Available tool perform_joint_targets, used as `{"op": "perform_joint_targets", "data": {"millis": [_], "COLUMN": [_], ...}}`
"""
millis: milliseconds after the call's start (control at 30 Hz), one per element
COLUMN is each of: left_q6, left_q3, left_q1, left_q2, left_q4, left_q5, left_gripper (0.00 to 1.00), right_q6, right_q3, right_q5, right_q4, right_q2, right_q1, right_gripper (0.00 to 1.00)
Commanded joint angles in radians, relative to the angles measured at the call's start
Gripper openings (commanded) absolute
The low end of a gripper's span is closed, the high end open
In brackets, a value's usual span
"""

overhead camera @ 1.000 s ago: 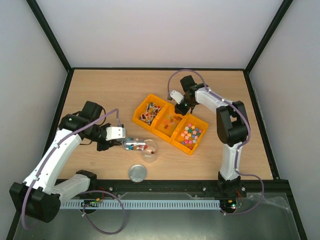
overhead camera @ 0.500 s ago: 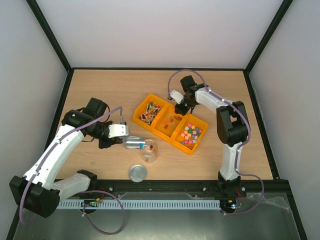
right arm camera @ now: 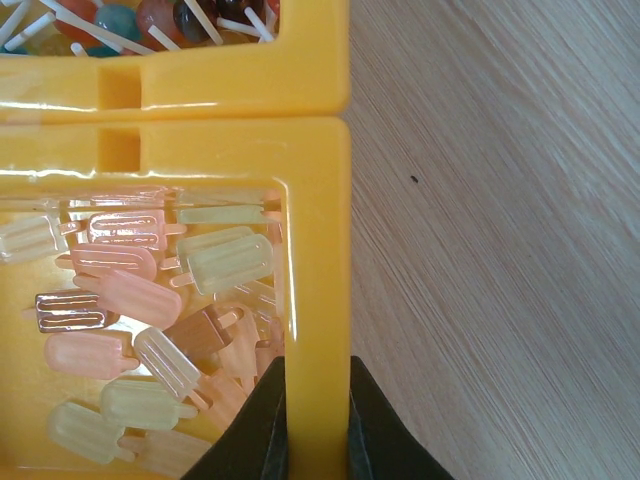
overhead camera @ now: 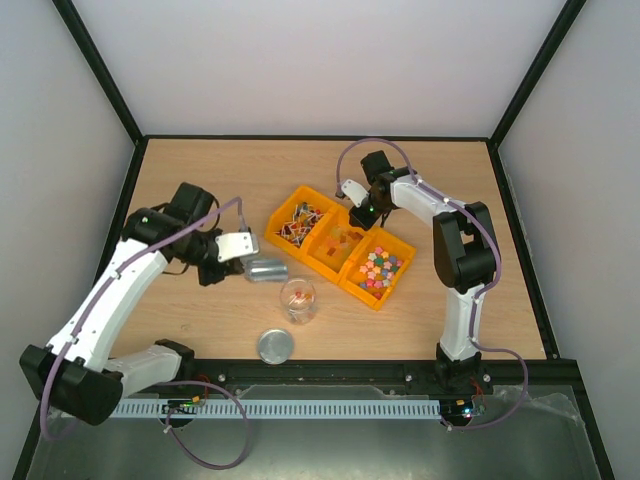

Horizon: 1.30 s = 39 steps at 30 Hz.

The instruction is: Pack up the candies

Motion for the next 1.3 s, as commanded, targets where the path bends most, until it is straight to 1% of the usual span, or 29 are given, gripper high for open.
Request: {"op": "perform_joint_targets", "data": {"millis": [0,133,367,533,667,967,1267], "left_q6": [-0.206,-0.339,-0.488,-0.548,-0.593,-0.69,-0.698], "left_q3": [0.113,0.201,0.35,0.417,0.439,0.517,0.568], "left_q1": [0.032,0.032,0.008,-0.063,-0.096,-0.126,-0.155], "left_q2": [0.095,0.195,0.375,0.476,0.543,0.682,0.777], "left_q4": [0.067,0.098,0.073,0.047,0.047,0.064,0.069], "left_q5": [-0.034,-0.107,-0.223,-0.289,-0.323,-0.41,-0.493], "left_gripper": [0.02,0.02,0.02,0.02,0.02,0.02,0.02], "right_q6": [0.049,0.061,0.105,0.127,0.143,0.143,0.144], "right_q3": [-0.015,-0.021,-0.024,-0.027,-0.023,-0.051,-0.047], "right_q5": [0.009,0.005,0.01,0.008,0.006,0.004,0.0], "right_q4": [-0.005,-0.002,0.009,0.018,0.02,0.025,0.029], "right_q2": [-0.006,-0.017,-0.029,-0.037,-0.042,-0.064,-0.071], "right_q1": [-0.004,-0.004,-0.004,-0.001,0.001,0.008,0.014], "right_gripper": [0.02,0.01,0.01,0.01,0.01,0.01,0.01]}}
